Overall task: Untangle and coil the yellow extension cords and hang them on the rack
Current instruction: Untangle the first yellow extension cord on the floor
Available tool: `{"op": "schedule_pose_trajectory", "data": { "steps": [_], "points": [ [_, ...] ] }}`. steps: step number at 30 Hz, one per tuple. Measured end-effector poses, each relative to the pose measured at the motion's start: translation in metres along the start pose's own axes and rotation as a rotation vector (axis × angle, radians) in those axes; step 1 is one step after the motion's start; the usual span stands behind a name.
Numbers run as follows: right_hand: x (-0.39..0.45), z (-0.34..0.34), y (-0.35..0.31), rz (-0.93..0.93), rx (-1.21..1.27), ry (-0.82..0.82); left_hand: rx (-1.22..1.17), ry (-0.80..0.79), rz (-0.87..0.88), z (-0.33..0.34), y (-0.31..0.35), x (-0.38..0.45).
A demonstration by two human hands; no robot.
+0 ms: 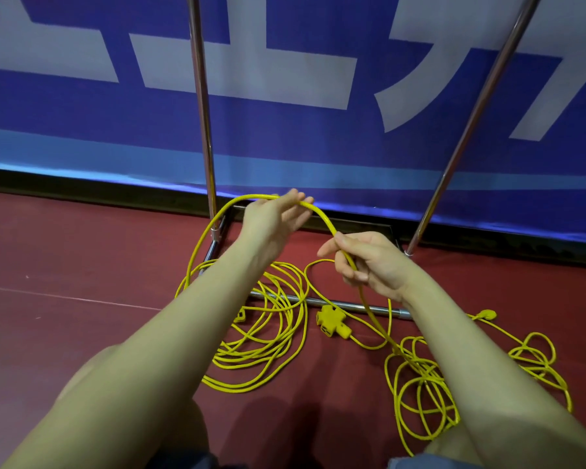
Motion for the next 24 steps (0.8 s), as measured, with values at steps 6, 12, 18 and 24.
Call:
{"op": "schedule_pose_trajectory", "data": {
  "steps": [6, 12, 18, 24],
  "points": [
    [0.005, 0.003, 0.001, 0.014, 0.038, 0.043, 0.17, -0.14, 0.082, 0.016, -0.016, -0.026],
    [0.002, 0.002, 0.003, 0.033, 0.066, -0.037, 0.118, -0.061, 0.193, 0.016, -0.003, -0.013],
    [-0.003, 0.001, 0.005, 0.051, 0.02, -0.066, 0.05, 0.084, 0.204, -0.005, 0.009, 0.002],
    [0.003, 0.0, 0.004, 0.021, 0.049, 0.004, -0.017, -0.096, 0.02, 0.006, 0.0, -0.002]
  ]
}}
Point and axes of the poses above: each hand's wrist, its own x-axis towards the middle knuckle, its own z-axis out of the palm, y = z × x, the point moved 3 cm from there along x, towards the middle knuckle, and after that the axes turned 11 degrees about -x, right-handed, at the moved point
